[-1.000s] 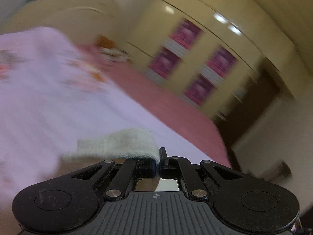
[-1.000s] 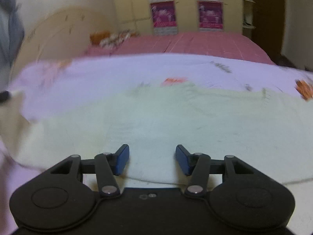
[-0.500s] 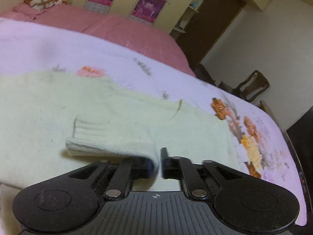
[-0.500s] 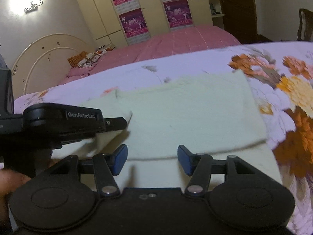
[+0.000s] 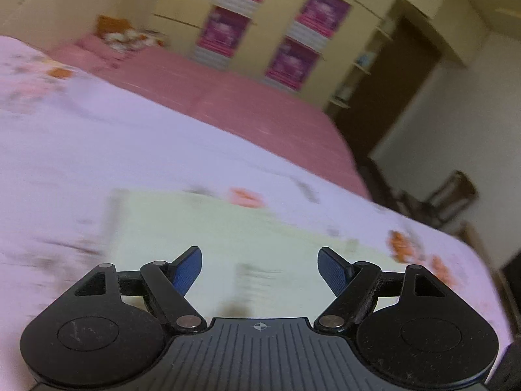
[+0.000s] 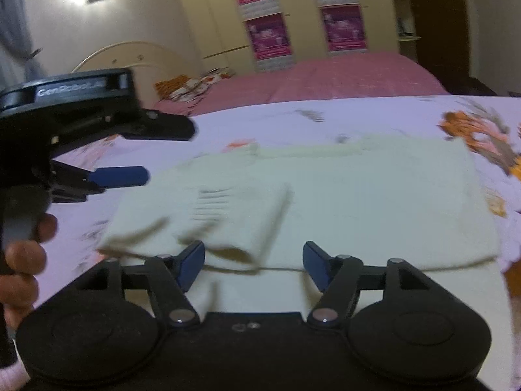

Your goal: Fold small clothes

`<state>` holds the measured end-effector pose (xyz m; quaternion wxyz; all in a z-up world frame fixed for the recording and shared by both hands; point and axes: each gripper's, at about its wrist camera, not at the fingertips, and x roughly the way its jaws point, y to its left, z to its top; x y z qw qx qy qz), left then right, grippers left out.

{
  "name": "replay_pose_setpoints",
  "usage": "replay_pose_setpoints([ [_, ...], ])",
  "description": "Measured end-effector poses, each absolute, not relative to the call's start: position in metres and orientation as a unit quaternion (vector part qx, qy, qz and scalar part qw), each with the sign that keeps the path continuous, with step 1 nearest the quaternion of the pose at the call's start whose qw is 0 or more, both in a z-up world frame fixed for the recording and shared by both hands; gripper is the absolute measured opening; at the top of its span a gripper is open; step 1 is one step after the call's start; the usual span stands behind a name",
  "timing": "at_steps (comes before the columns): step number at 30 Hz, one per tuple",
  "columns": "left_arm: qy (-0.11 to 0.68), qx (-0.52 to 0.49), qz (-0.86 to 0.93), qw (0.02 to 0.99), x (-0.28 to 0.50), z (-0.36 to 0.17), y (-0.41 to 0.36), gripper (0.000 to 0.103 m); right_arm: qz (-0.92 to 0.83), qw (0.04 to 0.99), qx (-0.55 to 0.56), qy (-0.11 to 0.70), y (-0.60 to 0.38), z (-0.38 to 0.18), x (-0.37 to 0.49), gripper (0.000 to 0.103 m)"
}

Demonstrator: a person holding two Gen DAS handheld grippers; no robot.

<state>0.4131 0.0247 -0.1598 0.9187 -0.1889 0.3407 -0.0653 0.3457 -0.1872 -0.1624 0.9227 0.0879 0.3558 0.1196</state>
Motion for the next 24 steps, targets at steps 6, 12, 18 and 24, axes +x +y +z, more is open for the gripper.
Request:
replay_pose_setpoints([
  [6,0.357,-0.153,-0.005,0.921,0.381,-0.192,0.064,0.078,0.099,0.929,-0.034,0.356,-0.145,-0.174,0.363,0.063],
  [12,0.372,-0.120,0.000,0.920,0.369,-0.217,0.055,0.078,0.089,0.928,-0.076,0.353,-0.139,-0.186,0.370,0.023],
  [18,0.367,-0.071,-0.003,0.928,0.379,-0.220,0.028,0.078,0.071,0.936,0.084,0.334,-0.183,-0.164,0.379,0.006],
  [24,0.366,-0.043,0.002,0.930,0.385,-0.231,0.014,0.078,-0.020,0.894,0.271,0.355,-0.282,-0.178,0.371,0.005],
])
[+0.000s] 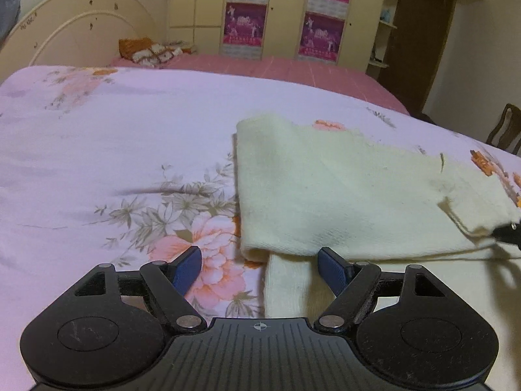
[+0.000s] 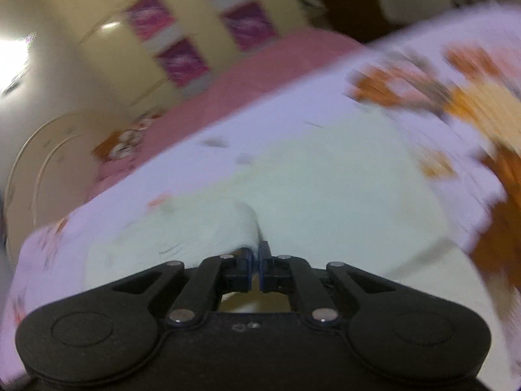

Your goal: Fold small clothes

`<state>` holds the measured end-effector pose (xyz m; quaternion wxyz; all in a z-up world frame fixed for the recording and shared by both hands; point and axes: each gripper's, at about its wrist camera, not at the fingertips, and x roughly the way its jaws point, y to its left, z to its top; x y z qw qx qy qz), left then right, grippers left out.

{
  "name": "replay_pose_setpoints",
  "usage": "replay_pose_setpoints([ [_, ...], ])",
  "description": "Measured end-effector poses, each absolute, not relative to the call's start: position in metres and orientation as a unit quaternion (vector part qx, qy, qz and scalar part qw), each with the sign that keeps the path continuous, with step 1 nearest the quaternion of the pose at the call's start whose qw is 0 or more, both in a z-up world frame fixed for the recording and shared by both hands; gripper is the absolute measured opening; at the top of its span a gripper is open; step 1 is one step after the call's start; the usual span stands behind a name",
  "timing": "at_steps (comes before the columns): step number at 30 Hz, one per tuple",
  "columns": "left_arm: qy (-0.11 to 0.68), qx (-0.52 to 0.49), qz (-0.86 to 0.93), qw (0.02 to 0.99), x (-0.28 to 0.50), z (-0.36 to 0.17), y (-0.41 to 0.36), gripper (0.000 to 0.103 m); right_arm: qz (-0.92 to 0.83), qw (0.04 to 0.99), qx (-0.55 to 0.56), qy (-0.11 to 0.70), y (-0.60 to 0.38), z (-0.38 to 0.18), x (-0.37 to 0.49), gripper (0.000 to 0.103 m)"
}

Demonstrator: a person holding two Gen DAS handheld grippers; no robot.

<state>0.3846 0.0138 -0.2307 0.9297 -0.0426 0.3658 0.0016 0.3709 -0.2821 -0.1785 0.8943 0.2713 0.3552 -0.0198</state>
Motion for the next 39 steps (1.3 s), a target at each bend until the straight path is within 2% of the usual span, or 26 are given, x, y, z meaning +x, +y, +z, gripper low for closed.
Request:
replay_pose_setpoints([
  [2,0.358,-0.038,0.005,0.933,0.385,-0.231,0.013,0.078,-0.023,0.892,0.261,0.369,-0.289,-0.185,0.368,0.009],
  [4,0.353,-0.038,0.008,0.935,0.385,-0.232,0.014,0.077,-0.019,0.901,0.230,0.367,-0.284,-0.183,0.367,0.024],
  [5,0.352,-0.040,0.007,0.935,0.385,-0.232,0.015,0.075,-0.022,0.906,0.223,0.359,-0.284,-0.181,0.365,0.027],
  [7,0.351,-0.054,0.004,0.935,0.385,-0.231,0.019,0.065,-0.026,0.908,0.237,0.343,-0.291,-0.177,0.363,0.035],
  [9,0.352,-0.071,0.004,0.933,0.385,-0.230,0.023,0.057,-0.032,0.909,0.247,0.335,-0.297,-0.175,0.364,0.036],
  [12,0.353,-0.071,-0.002,0.933,0.385,-0.230,0.022,0.051,-0.042,0.904,0.270,0.330,-0.307,-0.180,0.364,0.028],
  [14,0.355,-0.076,-0.003,0.932,0.385,-0.229,0.022,0.050,-0.068,0.895,0.285,0.337,-0.316,-0.186,0.362,0.016],
  [15,0.358,-0.080,-0.004,0.930,0.385,-0.228,0.023,0.050,-0.079,0.889,0.294,0.342,-0.321,-0.190,0.360,0.005],
  [17,0.361,-0.088,-0.006,0.928,0.386,-0.227,0.024,0.051,-0.087,0.884,0.302,0.346,-0.328,-0.192,0.357,0.006],
  [18,0.362,-0.101,-0.007,0.927,0.386,-0.225,0.026,0.051,-0.082,0.887,0.294,0.347,-0.328,-0.191,0.355,0.010],
  [21,0.367,-0.132,-0.010,0.921,0.390,-0.222,0.031,0.054,-0.048,0.894,0.266,0.357,-0.318,-0.185,0.361,0.034],
  [23,0.368,-0.138,-0.007,0.920,0.394,-0.221,0.034,0.058,-0.048,0.896,0.268,0.351,-0.318,-0.184,0.365,0.038],
  [30,0.368,-0.144,0.005,0.919,0.411,-0.222,0.038,0.058,-0.083,0.895,0.289,0.330,-0.328,-0.190,0.371,0.037],
  [32,0.370,-0.135,0.005,0.919,0.416,-0.223,0.035,0.058,-0.081,0.899,0.277,0.330,-0.324,-0.190,0.374,0.010],
  [33,0.369,-0.135,0.005,0.919,0.418,-0.223,0.034,0.058,-0.076,0.901,0.265,0.335,-0.321,-0.189,0.375,0.005],
  [39,0.368,-0.134,-0.002,0.920,0.431,-0.222,0.028,0.058,-0.080,0.937,0.174,0.291,-0.314,-0.163,0.349,0.005],
])
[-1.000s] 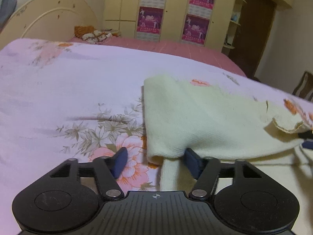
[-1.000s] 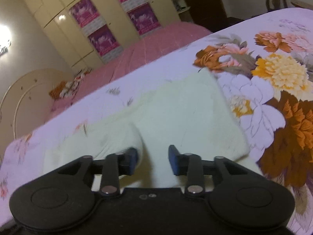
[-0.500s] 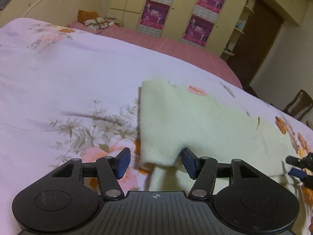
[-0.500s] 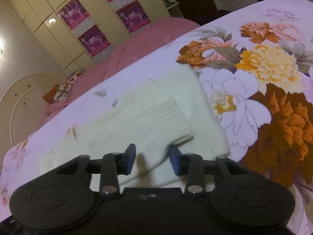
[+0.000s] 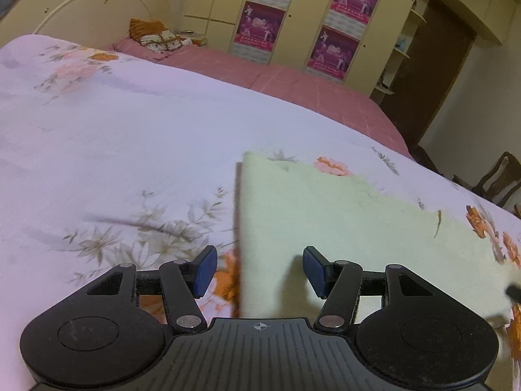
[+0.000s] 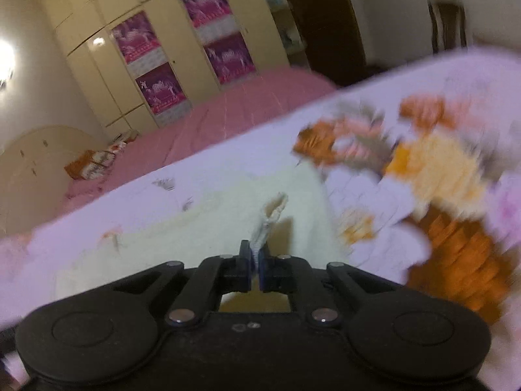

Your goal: Fold small clothes

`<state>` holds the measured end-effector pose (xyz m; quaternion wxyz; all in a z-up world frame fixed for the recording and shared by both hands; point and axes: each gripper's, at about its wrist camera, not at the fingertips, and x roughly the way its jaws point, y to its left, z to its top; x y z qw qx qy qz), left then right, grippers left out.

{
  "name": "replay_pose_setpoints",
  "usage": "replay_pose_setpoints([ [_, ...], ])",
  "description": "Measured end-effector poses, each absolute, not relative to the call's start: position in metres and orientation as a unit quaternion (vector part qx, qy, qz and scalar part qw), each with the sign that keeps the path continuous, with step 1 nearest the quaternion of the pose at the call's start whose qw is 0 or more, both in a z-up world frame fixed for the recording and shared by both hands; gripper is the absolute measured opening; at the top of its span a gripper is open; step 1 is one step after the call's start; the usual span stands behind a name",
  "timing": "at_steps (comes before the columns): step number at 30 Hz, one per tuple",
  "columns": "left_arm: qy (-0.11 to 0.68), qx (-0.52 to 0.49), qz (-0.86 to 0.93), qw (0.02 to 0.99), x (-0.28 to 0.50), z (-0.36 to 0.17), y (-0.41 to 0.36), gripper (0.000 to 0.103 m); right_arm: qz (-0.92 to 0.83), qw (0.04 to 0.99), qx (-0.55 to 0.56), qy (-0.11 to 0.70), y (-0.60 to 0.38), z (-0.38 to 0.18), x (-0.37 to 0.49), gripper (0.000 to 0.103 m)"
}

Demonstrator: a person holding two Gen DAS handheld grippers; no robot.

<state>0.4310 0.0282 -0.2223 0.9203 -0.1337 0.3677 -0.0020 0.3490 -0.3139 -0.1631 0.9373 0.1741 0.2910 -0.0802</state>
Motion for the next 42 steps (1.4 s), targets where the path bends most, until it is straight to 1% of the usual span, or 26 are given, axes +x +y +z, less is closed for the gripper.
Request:
replay_pose_setpoints([
  [1,0.370,-0.127,-0.002,0.920,0.434,-0.224,0.026,0.058,-0.094,0.938,0.160,0.291,-0.317,-0.165,0.345,0.005],
  [4,0.369,-0.093,0.004,0.925,0.439,-0.229,0.018,0.058,-0.101,0.915,0.179,0.346,-0.335,-0.185,0.350,0.005],
  [5,0.367,-0.088,0.006,0.926,0.438,-0.229,0.017,0.058,-0.089,0.915,0.174,0.353,-0.333,-0.186,0.353,0.006],
  [6,0.366,-0.088,0.010,0.926,0.438,-0.229,0.018,0.058,-0.087,0.918,0.165,0.351,-0.331,-0.184,0.353,0.012],
  [7,0.364,-0.091,0.015,0.927,0.437,-0.228,0.020,0.058,-0.084,0.919,0.161,0.349,-0.330,-0.181,0.354,0.015],
  [9,0.363,-0.090,0.020,0.927,0.436,-0.227,0.025,0.058,-0.101,0.924,0.153,0.337,-0.332,-0.177,0.351,0.015],
  [10,0.362,-0.090,0.022,0.927,0.436,-0.226,0.027,0.058,-0.121,0.926,0.142,0.329,-0.334,-0.174,0.350,0.017],
  [12,0.350,-0.103,0.020,0.931,0.433,-0.218,0.029,0.058,-0.155,0.928,0.134,0.310,-0.341,-0.169,0.346,0.018],
  [15,0.324,-0.091,0.002,0.942,0.434,-0.204,0.016,0.058,-0.145,0.936,0.148,0.284,-0.346,-0.160,0.346,0.019],
  [18,0.324,-0.083,-0.022,0.942,0.447,-0.202,0.000,0.058,-0.103,0.941,0.135,0.294,-0.333,-0.161,0.359,0.020],
  [21,0.354,-0.079,-0.034,0.931,0.466,-0.212,-0.011,0.058,-0.072,0.938,0.115,0.318,-0.317,-0.168,0.375,0.020],
  [23,0.365,-0.069,-0.027,0.928,0.474,-0.221,-0.016,0.058,-0.063,0.934,0.104,0.335,-0.311,-0.175,0.382,0.024],
  [25,0.364,-0.043,-0.023,0.930,0.476,-0.225,-0.019,0.058,-0.066,0.931,0.090,0.347,-0.310,-0.179,0.387,0.033],
  [28,0.369,-0.035,-0.020,0.929,0.475,-0.223,-0.020,0.058,-0.081,0.927,0.060,0.361,-0.312,-0.187,0.389,0.030],
  [31,0.374,-0.025,-0.012,0.927,0.471,-0.219,-0.023,0.058,-0.090,0.926,0.075,0.360,-0.319,-0.185,0.383,0.029],
  [32,0.375,-0.025,-0.010,0.927,0.470,-0.218,-0.023,0.058,-0.091,0.925,0.074,0.362,-0.317,-0.184,0.382,0.029],
  [34,0.377,-0.023,-0.006,0.926,0.467,-0.215,-0.023,0.058,-0.087,0.927,0.068,0.359,-0.312,-0.180,0.379,0.034],
  [42,0.386,-0.005,-0.001,0.922,0.444,-0.200,-0.028,0.058,-0.028,0.933,0.078,0.349,-0.278,-0.162,0.360,0.039],
])
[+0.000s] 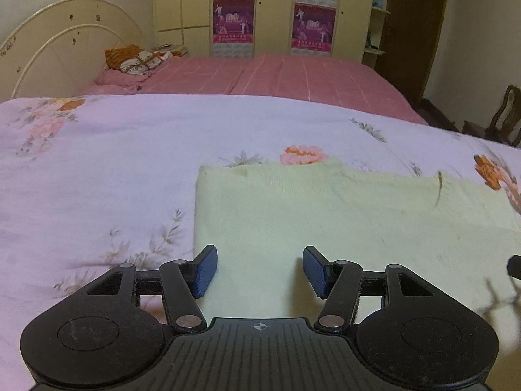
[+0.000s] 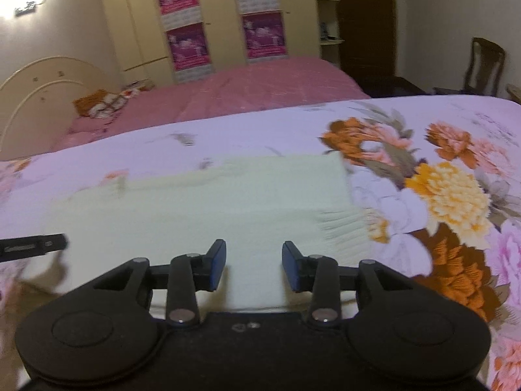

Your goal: Fold small clothes

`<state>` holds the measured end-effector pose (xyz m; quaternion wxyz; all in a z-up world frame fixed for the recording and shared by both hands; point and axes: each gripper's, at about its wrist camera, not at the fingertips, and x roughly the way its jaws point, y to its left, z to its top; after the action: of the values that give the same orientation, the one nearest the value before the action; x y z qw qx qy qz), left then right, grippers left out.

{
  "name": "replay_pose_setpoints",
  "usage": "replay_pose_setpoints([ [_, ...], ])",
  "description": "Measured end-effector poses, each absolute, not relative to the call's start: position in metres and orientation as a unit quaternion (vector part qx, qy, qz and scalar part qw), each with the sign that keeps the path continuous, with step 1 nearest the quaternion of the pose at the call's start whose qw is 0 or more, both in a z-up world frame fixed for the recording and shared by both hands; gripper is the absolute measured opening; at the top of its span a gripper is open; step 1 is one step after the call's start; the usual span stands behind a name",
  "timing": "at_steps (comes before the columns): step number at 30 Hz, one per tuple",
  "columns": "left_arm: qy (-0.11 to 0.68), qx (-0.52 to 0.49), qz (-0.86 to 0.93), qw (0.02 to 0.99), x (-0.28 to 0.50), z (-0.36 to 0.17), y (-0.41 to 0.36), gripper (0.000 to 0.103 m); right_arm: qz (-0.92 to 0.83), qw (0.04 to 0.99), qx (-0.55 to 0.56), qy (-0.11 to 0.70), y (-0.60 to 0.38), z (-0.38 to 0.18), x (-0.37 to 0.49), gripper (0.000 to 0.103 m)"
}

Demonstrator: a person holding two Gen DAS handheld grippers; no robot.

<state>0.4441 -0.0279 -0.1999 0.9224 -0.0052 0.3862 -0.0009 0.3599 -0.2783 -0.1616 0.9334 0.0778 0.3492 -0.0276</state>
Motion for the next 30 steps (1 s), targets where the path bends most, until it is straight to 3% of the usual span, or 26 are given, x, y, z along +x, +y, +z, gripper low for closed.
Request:
replay_pose_setpoints([
  [4,0.392,0.019,-0.006,0.920,0.425,-0.193,-0.038,0.059,0.003,0.932,0.081,0.352,-0.259,-0.157,0.350,0.045],
  [18,0.414,0.046,-0.020,0.909,0.385,-0.200,-0.064,0.059,0.047,0.919,0.053,0.388,-0.219,-0.172,0.327,0.045],
  [30,0.411,0.057,-0.003,0.910,0.376,-0.204,-0.070,0.062,0.013,0.918,0.023,0.396,-0.253,-0.185,0.305,0.045],
])
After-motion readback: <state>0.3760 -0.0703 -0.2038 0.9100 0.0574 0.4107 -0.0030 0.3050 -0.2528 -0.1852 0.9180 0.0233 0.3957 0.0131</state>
